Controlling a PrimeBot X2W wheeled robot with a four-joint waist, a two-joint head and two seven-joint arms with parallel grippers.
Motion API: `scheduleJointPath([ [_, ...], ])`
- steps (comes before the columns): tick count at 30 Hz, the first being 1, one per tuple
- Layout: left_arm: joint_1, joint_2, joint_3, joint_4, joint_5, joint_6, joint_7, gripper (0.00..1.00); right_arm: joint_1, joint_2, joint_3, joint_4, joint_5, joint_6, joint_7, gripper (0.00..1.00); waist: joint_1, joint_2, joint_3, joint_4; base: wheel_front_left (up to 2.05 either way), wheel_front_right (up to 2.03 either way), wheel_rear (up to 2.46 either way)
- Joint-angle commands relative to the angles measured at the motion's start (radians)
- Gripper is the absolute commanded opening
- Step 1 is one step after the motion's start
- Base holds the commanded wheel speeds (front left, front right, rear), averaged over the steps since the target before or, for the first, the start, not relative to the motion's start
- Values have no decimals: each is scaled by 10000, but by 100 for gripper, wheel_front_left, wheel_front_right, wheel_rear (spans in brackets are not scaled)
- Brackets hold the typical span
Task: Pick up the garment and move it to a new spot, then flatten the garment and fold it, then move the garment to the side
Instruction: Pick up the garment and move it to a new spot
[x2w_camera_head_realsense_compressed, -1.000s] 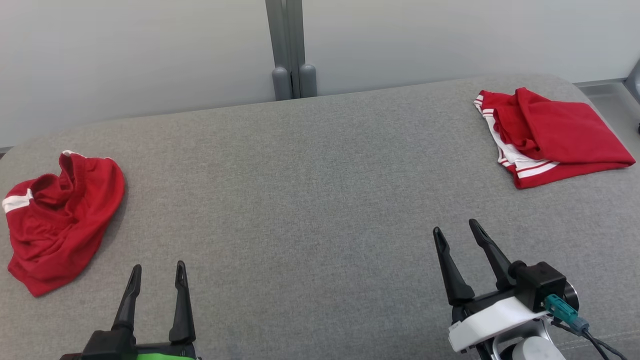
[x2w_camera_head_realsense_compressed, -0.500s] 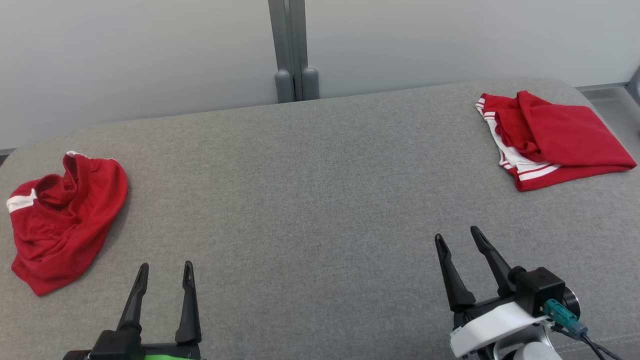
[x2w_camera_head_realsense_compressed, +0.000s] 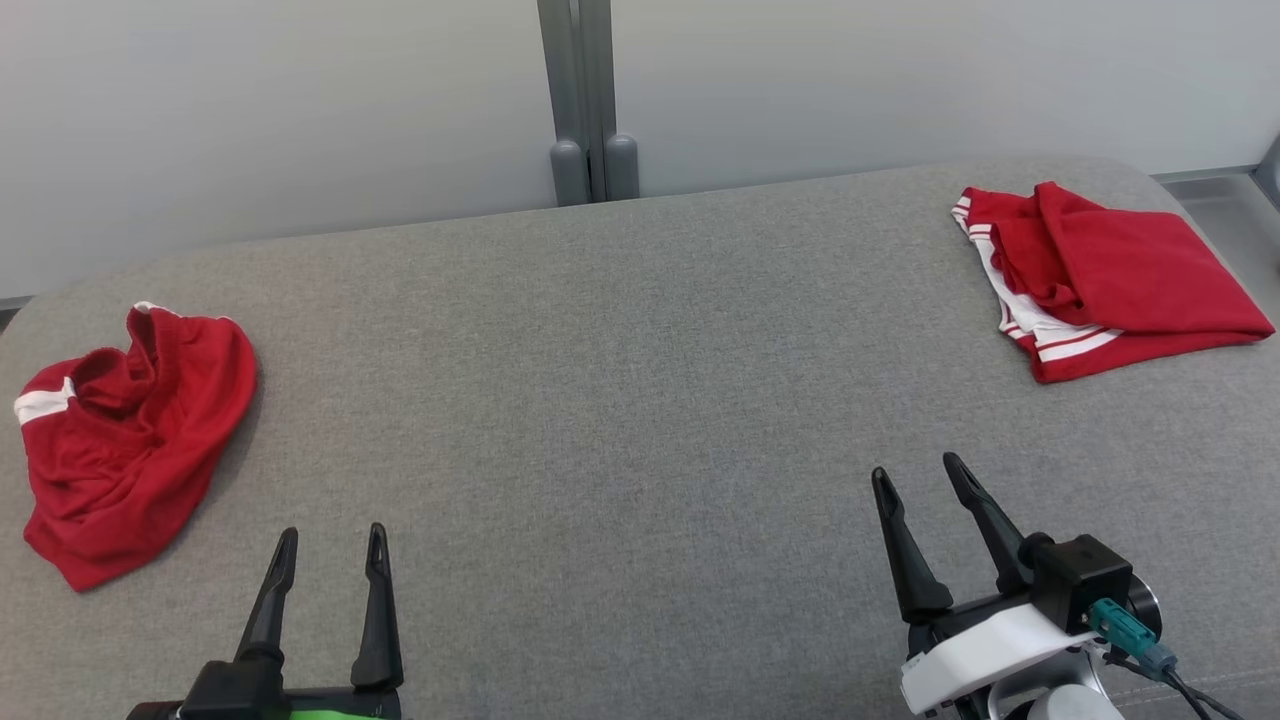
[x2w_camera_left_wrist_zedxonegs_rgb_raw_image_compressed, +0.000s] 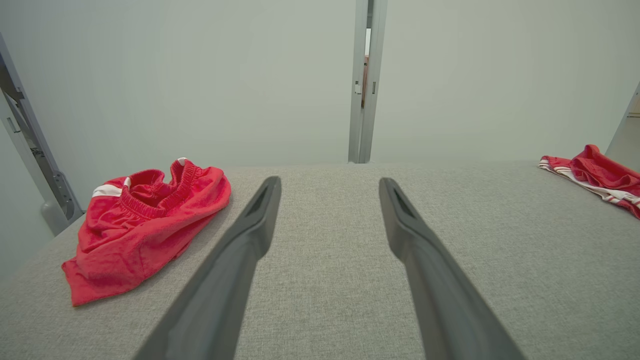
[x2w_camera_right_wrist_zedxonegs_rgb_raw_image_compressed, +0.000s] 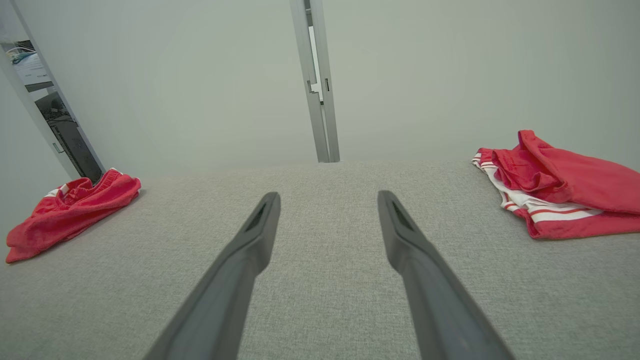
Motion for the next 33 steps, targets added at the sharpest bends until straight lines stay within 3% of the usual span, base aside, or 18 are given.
scheduleJointPath([
  [1, 44, 14, 16, 15, -38, 33, -3, 100, 81, 4, -14, 24, -60, -12, -29, 100, 1, 0, -3, 2, 0, 0, 0],
  [23, -24, 13, -18, 47, -26, 29, -3, 100, 109, -15, -56, 63, -15, -12, -29, 100, 1, 0, 72, 117, 0, 0, 0],
  [33, -153, 13, -151, 17, -133, 61, -3, 100, 158, -68, 10, -5, -37, -12, -29, 100, 1, 0, 196, 706, 0, 0, 0],
])
